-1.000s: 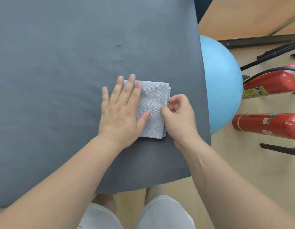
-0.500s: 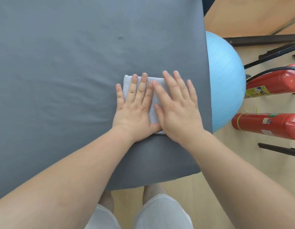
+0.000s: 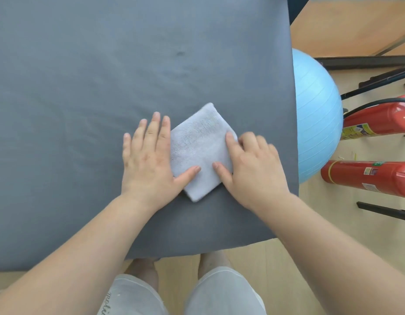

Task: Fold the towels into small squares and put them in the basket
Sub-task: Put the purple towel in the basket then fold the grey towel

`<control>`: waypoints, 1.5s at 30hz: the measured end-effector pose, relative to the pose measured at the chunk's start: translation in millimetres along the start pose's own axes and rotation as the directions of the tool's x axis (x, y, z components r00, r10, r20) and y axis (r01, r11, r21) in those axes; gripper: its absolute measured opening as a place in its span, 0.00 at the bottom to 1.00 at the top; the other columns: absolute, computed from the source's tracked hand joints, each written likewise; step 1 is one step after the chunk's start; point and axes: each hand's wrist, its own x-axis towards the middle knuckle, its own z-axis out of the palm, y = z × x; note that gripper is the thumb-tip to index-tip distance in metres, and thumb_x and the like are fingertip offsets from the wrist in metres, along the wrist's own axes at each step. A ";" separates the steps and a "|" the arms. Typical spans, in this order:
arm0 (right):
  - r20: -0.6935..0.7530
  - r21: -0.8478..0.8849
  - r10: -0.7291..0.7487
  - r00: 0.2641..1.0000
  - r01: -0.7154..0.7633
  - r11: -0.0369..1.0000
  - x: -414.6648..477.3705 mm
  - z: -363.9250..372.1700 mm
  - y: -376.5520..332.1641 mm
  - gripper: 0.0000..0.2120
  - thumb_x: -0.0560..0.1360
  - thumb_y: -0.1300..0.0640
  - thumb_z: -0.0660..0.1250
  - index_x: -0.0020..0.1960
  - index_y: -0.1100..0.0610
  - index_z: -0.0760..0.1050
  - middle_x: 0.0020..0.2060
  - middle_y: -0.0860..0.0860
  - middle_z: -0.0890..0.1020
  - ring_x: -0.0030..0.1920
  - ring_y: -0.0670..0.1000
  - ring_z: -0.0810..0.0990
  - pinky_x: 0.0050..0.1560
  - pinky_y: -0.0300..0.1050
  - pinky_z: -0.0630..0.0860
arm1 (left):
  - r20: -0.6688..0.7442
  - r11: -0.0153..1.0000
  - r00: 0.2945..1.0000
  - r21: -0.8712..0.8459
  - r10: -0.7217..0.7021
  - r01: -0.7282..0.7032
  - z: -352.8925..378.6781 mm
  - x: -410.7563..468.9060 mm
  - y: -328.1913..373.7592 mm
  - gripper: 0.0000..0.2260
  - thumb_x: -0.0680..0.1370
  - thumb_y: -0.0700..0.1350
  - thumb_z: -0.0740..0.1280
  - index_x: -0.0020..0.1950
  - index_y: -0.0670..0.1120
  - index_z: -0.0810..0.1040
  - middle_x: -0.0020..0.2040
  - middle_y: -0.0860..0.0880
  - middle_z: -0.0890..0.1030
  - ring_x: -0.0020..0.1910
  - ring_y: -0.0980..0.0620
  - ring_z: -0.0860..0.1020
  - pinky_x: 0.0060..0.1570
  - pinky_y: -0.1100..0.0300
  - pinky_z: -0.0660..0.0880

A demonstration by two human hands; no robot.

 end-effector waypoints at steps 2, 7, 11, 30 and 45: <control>0.006 0.008 0.014 1.000 -0.014 1.000 -24.4 -1.3 -13.6 0.32 0.76 0.36 0.57 0.67 0.58 0.76 0.44 0.52 0.76 0.43 0.57 0.76 0.41 0.50 0.71 | 0.014 0.999 0.999 -0.035 -0.038 0.039 -8.9 -3.3 -9.9 0.50 0.68 0.73 0.62 0.82 0.47 0.51 0.81 0.48 0.54 0.79 0.45 0.53 0.77 0.43 0.51; -0.141 0.258 0.086 0.986 -0.047 0.965 -22.5 -5.5 -12.0 0.17 0.76 0.45 0.64 0.56 0.57 0.77 0.49 0.53 0.75 0.46 0.57 0.75 0.44 0.55 0.76 | 0.077 0.998 0.995 0.003 0.057 -0.057 -23.1 9.9 -17.6 0.49 0.68 0.69 0.69 0.81 0.51 0.53 0.80 0.50 0.56 0.77 0.46 0.55 0.76 0.47 0.53; -0.056 0.297 -0.023 0.998 0.039 0.954 22.1 -20.4 -7.3 0.39 0.70 0.46 0.76 0.75 0.56 0.65 0.67 0.54 0.72 0.65 0.59 0.72 0.64 0.55 0.71 | 0.124 0.981 0.976 0.051 0.180 -0.187 -34.7 35.3 -8.2 0.50 0.68 0.66 0.73 0.81 0.52 0.51 0.79 0.51 0.58 0.76 0.47 0.57 0.74 0.49 0.56; -0.181 0.105 -0.215 0.960 0.236 0.966 24.9 -12.7 -13.7 0.36 0.66 0.47 0.77 0.70 0.58 0.71 0.68 0.57 0.74 0.68 0.61 0.74 0.67 0.59 0.71 | -0.276 0.872 0.834 0.262 0.478 -0.413 -19.0 48.0 -9.3 0.14 0.66 0.35 0.66 0.51 0.41 0.79 0.42 0.43 0.82 0.40 0.40 0.81 0.41 0.49 0.75; 0.181 0.041 -0.190 0.965 0.186 0.982 -34.6 25.1 -26.9 0.39 0.81 0.35 0.48 0.82 0.58 0.45 0.82 0.56 0.43 0.81 0.58 0.40 0.79 0.63 0.50 | 0.130 0.932 0.954 0.214 0.271 -0.294 41.5 -28.0 -17.8 0.41 0.78 0.68 0.48 0.81 0.44 0.41 0.81 0.43 0.38 0.80 0.43 0.39 0.75 0.32 0.45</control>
